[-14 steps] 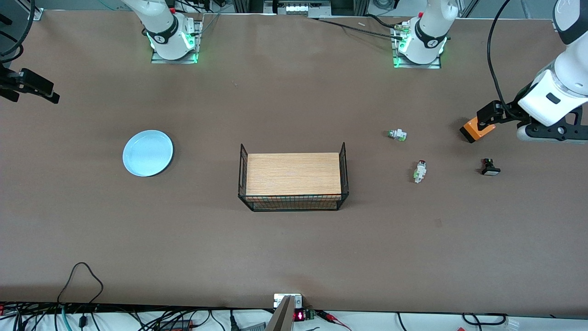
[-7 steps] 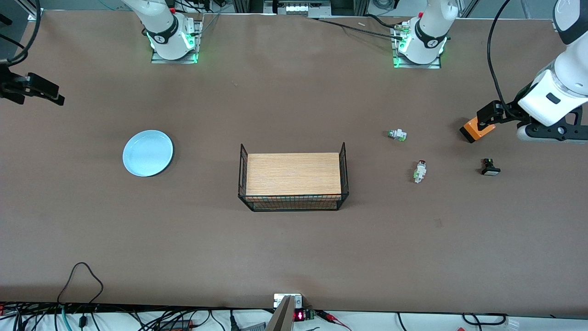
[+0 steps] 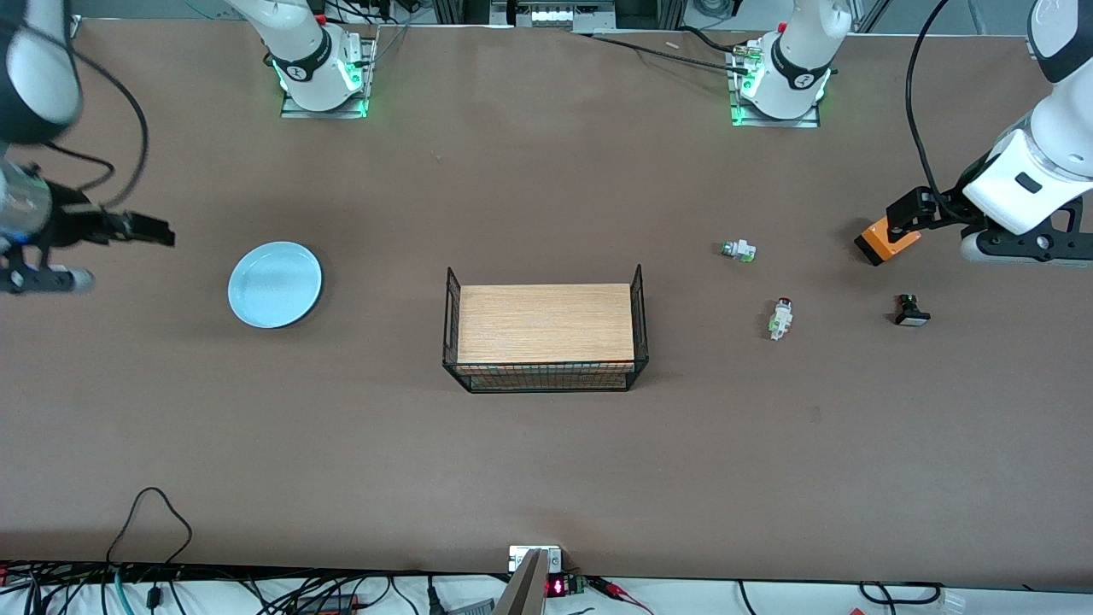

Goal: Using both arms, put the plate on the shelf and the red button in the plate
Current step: 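Move the right gripper down to the rim of the pale blue plate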

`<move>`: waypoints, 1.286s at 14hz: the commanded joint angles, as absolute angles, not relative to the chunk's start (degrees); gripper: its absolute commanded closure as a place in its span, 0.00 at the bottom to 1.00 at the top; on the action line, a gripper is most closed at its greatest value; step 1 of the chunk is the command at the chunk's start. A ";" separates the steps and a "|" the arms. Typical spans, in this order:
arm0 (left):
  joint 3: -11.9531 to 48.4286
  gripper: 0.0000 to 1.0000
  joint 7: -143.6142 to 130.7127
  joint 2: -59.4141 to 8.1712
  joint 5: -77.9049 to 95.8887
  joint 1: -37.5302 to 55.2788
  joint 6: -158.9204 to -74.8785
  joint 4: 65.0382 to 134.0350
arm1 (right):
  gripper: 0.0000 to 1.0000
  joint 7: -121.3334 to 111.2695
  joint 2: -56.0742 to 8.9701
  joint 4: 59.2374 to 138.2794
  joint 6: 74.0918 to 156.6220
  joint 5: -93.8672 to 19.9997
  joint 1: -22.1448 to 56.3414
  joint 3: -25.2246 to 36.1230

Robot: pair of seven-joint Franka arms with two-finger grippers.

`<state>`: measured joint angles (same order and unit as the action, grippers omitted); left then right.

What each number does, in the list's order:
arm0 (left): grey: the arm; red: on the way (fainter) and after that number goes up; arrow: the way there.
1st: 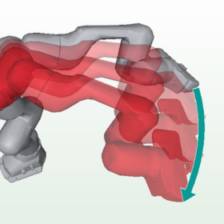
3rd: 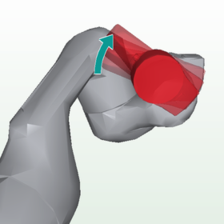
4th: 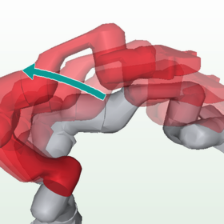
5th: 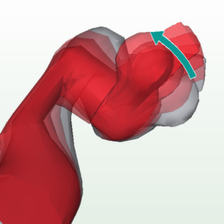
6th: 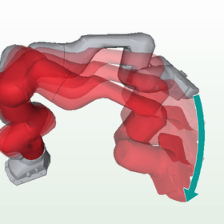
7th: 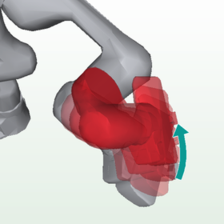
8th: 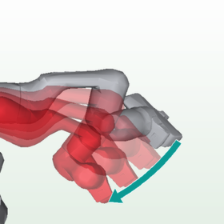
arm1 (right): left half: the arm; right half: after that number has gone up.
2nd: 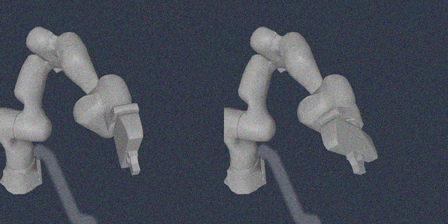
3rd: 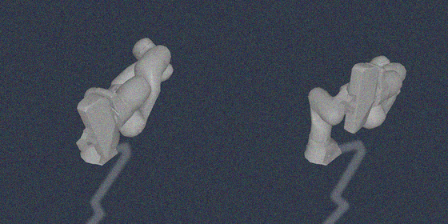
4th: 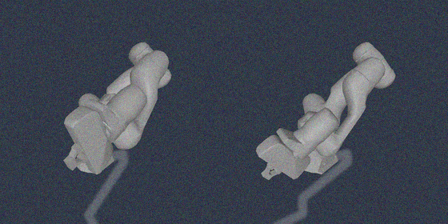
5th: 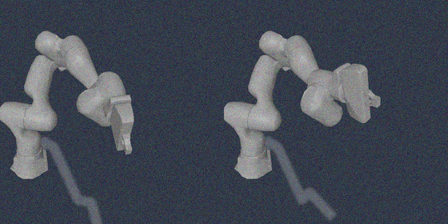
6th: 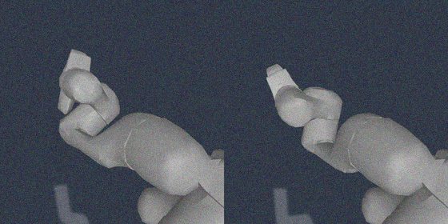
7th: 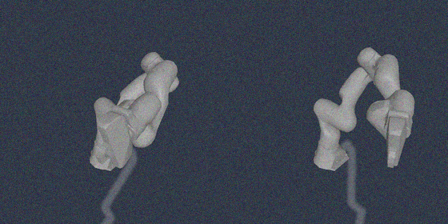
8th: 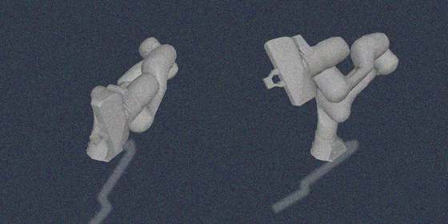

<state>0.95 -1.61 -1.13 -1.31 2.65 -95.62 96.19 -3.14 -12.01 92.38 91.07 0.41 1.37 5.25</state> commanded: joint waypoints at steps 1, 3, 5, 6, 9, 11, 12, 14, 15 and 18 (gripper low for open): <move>1.32 0.00 -0.35 -0.97 -1.32 2.11 -95.01 95.71 | 0.00 -2.99 -16.95 92.02 95.51 2.28 2.02 5.71; 1.32 0.00 -0.35 -0.97 -1.32 2.11 -95.01 95.71 | 0.00 -2.99 -19.85 93.16 99.91 3.59 2.20 5.71; 1.32 0.00 -0.35 -0.97 -1.32 2.11 -95.01 95.71 | 0.00 -3.08 -20.66 97.70 106.14 4.39 2.28 5.80; 1.32 0.00 -0.35 -0.97 -1.32 2.11 -95.01 95.71 | 0.00 -3.08 -20.31 101.82 110.70 4.48 2.11 5.97; 1.32 0.00 -0.35 -0.97 -1.32 2.11 -95.01 95.71 | 0.00 -5.09 -18.90 113.52 124.76 4.75 -1.57 6.15; 1.32 0.00 -0.35 -0.97 -1.32 2.11 -95.01 95.71 | 0.00 -6.15 -18.81 115.31 127.88 4.75 -1.93 6.15; 1.32 0.00 -0.35 -0.97 -1.32 2.11 -95.01 95.71 | 0.00 -5.98 -18.81 115.75 127.71 4.66 -1.93 6.15; 1.32 0.00 -0.35 -0.97 -1.32 2.11 -94.92 95.71 | 0.00 -5.89 -18.28 118.28 130.15 4.66 -1.93 6.15; 1.32 0.00 -0.35 -0.97 -1.32 2.11 -95.01 95.71 | 0.00 -5.89 -17.85 120.74 133.21 4.66 -2.37 6.15; 1.32 0.00 -0.35 -0.97 -1.32 2.11 -94.40 95.71 | 0.00 -6.15 -16.96 129.18 145.78 4.66 -3.07 6.15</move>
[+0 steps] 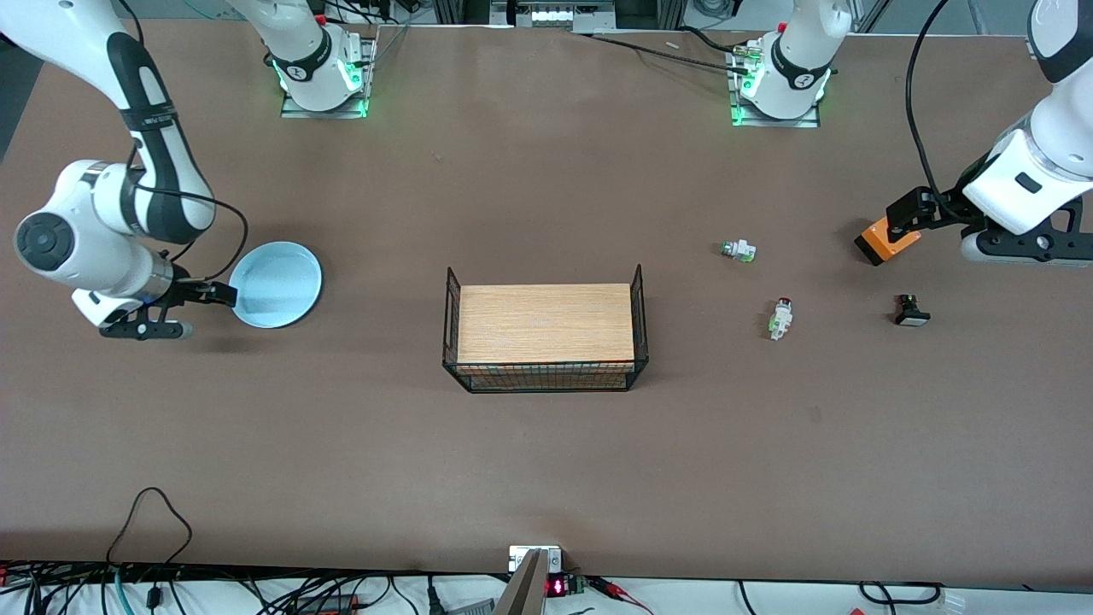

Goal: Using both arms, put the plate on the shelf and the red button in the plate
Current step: 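Close the right gripper on the plate rim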

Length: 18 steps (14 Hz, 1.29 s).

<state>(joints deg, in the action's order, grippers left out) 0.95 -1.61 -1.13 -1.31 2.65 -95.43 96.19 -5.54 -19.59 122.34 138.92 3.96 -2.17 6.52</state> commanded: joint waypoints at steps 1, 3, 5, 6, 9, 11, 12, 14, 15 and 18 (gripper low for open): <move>1.32 0.00 -0.35 -0.97 -1.32 2.11 -94.39 95.71 | 0.00 -6.15 -17.40 130.16 148.33 4.66 -3.16 6.15; 1.32 0.00 -0.35 -0.97 -1.32 2.11 -94.39 95.71 | 0.00 -6.15 -18.19 130.25 148.62 4.66 -3.60 6.15; 1.32 0.00 -0.35 -0.97 -1.32 2.11 -94.31 95.71 | 0.00 -6.24 -19.24 130.78 148.88 4.66 -3.78 6.15; 1.32 0.00 -0.35 -0.97 -1.32 2.11 -94.31 95.71 | 0.06 -6.50 -19.51 130.87 148.89 4.66 -3.95 6.15; 1.32 0.00 -0.35 -0.97 -1.32 2.11 -94.31 95.71 | 0.39 -6.59 -20.82 130.96 148.62 4.66 -4.04 6.15; 1.32 0.00 -0.35 -0.97 -1.32 2.11 -94.31 95.71 | 0.48 -6.50 -21.35 131.04 148.54 4.66 -4.13 6.15; 1.32 0.00 -0.35 -0.97 -1.32 2.11 -94.31 95.71 | 0.56 -6.59 -21.44 131.04 148.45 4.66 -4.30 6.15; 1.32 0.00 -0.35 -0.97 -1.32 2.11 -94.31 95.71 | 0.69 -6.94 -21.71 131.04 148.36 4.66 -4.39 6.15; 1.32 0.00 -0.35 -0.97 -1.32 2.11 -94.31 95.71 | 0.82 -6.86 -21.62 131.04 147.92 4.66 -4.31 6.15; 1.32 0.00 -0.35 -0.97 -1.32 2.11 -94.31 95.71 | 1.00 -6.77 -21.27 130.87 147.05 4.66 -3.78 6.15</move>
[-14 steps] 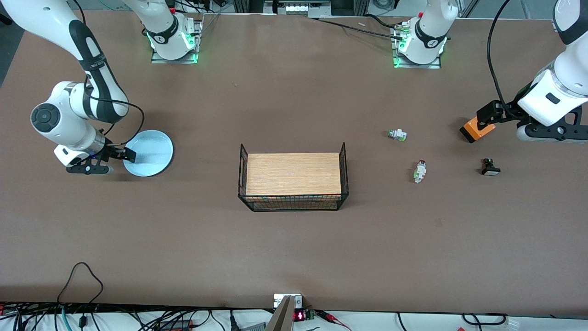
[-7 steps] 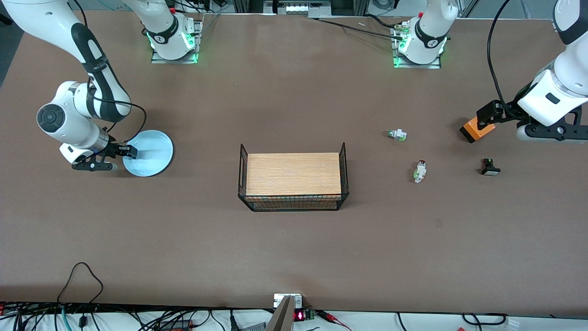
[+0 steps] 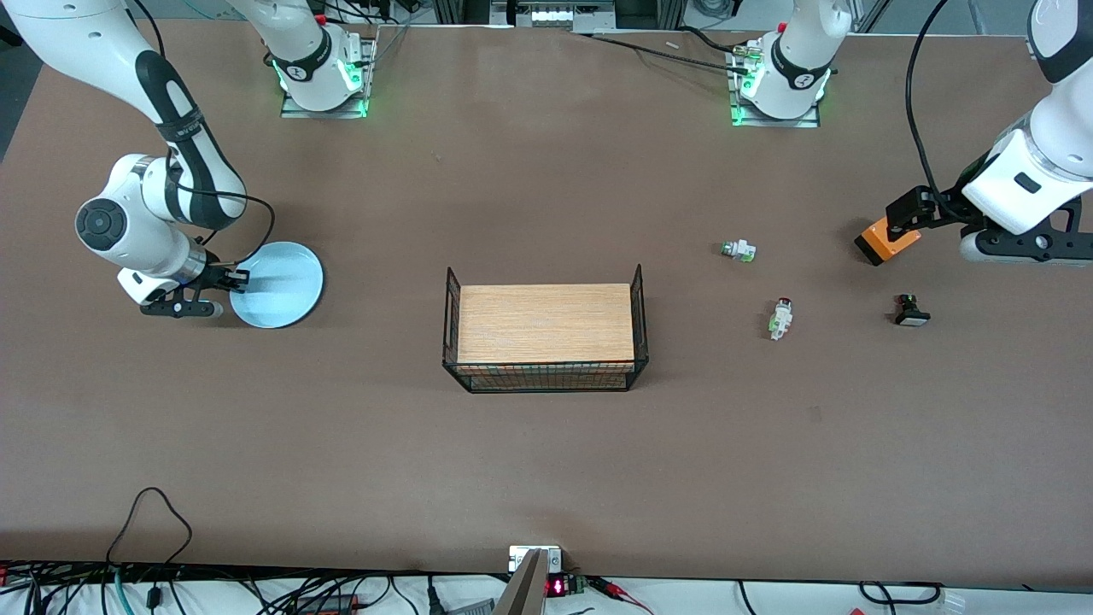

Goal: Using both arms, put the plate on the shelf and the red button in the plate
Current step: 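Close the right gripper on the plate rim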

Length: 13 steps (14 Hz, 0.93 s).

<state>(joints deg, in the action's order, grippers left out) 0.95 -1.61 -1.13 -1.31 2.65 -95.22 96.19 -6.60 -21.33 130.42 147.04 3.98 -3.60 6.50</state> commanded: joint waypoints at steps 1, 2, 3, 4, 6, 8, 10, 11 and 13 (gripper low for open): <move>1.32 0.00 -0.35 -0.97 -1.32 2.11 -94.31 95.71 | 1.00 -6.77 -21.10 130.70 145.91 4.66 -3.78 6.07; 1.32 0.00 -0.35 -0.97 -1.32 2.11 -94.31 95.71 | 1.00 -6.85 -20.66 130.35 144.42 4.40 -3.87 6.06; 1.32 0.00 -0.35 -0.97 -1.32 2.11 -94.31 95.71 | 1.00 -6.77 -19.26 129.99 142.23 4.05 -3.87 5.98; 1.32 0.00 -0.35 -0.97 -1.32 2.11 -94.31 95.71 | 1.00 -6.77 -17.77 128.77 138.12 3.87 -3.87 5.80; 1.32 0.00 -0.35 -0.97 -1.32 2.11 -94.31 95.71 | 1.00 -6.50 -15.65 123.08 127.41 3.43 -2.47 5.63; 1.32 0.00 -0.35 -0.97 -1.32 2.11 -94.13 95.71 | 1.00 -6.24 -14.33 115.52 116.68 2.12 -1.32 5.62; 1.32 0.00 -0.35 -0.97 -1.32 2.11 -93.78 95.71 | 1.00 -6.15 -13.01 110.68 109.29 -0.16 -1.05 5.62; 1.32 0.00 -0.44 -0.97 -1.32 2.11 -93.87 95.71 | 1.00 -6.15 -12.40 108.83 106.81 -1.05 -0.97 5.62; 1.32 0.00 -0.44 -0.97 -1.32 2.11 -93.78 95.71 | 1.00 -4.85 -11.17 105.66 102.06 -1.58 -0.88 5.45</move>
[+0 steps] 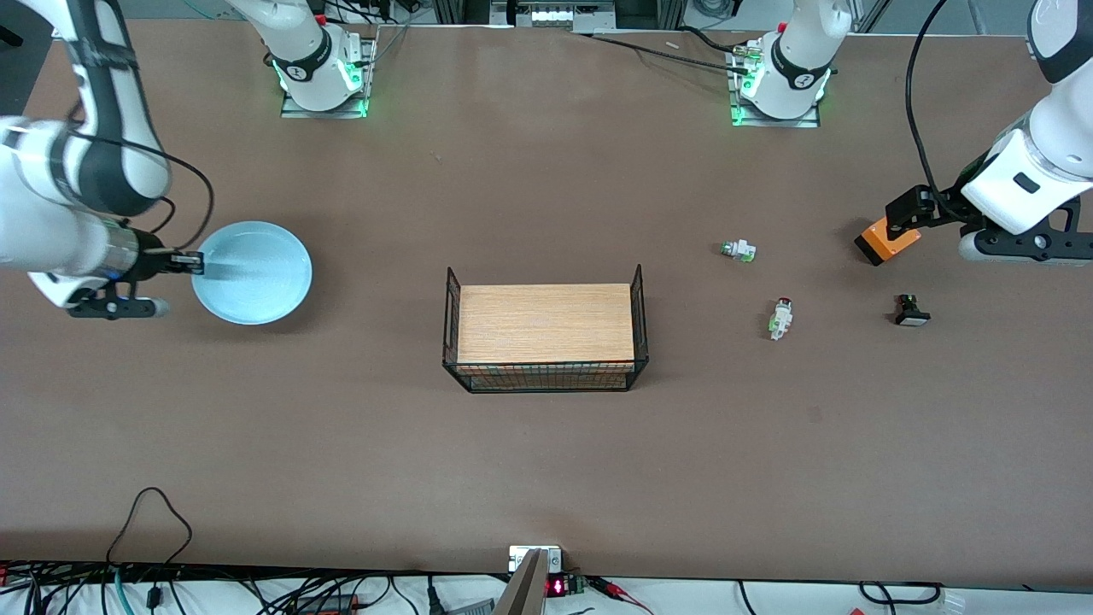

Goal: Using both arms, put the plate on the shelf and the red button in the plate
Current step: 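Lift the plate with the right gripper and carry it over the tray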

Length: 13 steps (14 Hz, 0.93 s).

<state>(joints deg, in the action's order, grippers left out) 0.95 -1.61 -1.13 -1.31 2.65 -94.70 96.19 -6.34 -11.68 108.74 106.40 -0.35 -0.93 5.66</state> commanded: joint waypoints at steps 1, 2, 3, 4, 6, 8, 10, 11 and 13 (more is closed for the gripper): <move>1.32 0.00 -0.35 -0.97 -1.32 2.11 -93.78 95.71 | 1.00 -2.92 -10.38 104.08 99.26 -2.28 0.17 5.36; 1.32 0.00 -0.35 -0.97 -1.32 2.11 -93.78 95.71 | 1.00 -1.16 -9.68 101.89 95.92 -3.42 1.22 5.27; 1.32 0.00 -0.35 -0.97 -1.32 2.11 -93.78 95.71 | 1.00 1.64 -9.58 99.60 92.84 -4.38 2.10 5.27; 1.32 0.00 -0.44 -0.97 -1.32 2.11 -93.78 95.71 | 1.00 5.76 -9.49 97.06 89.59 -5.18 3.33 5.27; 1.32 0.00 -0.35 -0.97 -1.32 2.11 -93.61 95.71 | 1.00 15.33 -9.05 93.53 84.13 -7.28 5.53 5.27; 1.32 0.00 -0.44 -0.97 -1.32 2.11 -93.60 95.71 | 1.00 25.35 -9.05 90.28 81.05 -12.54 7.98 5.27; 1.32 0.00 -0.44 -0.97 -1.32 2.11 -93.60 95.71 | 1.00 35.72 -9.14 87.82 80.33 -15.72 11.41 5.19; 1.32 0.00 -0.35 -0.97 -1.32 2.11 -93.60 95.71 | 1.00 40.99 -9.14 86.93 80.33 -16.25 13.60 5.19; 1.32 0.00 -0.35 -0.97 -1.32 2.11 -93.60 95.71 | 1.00 51.01 -9.93 85.61 80.68 -16.96 18.17 5.19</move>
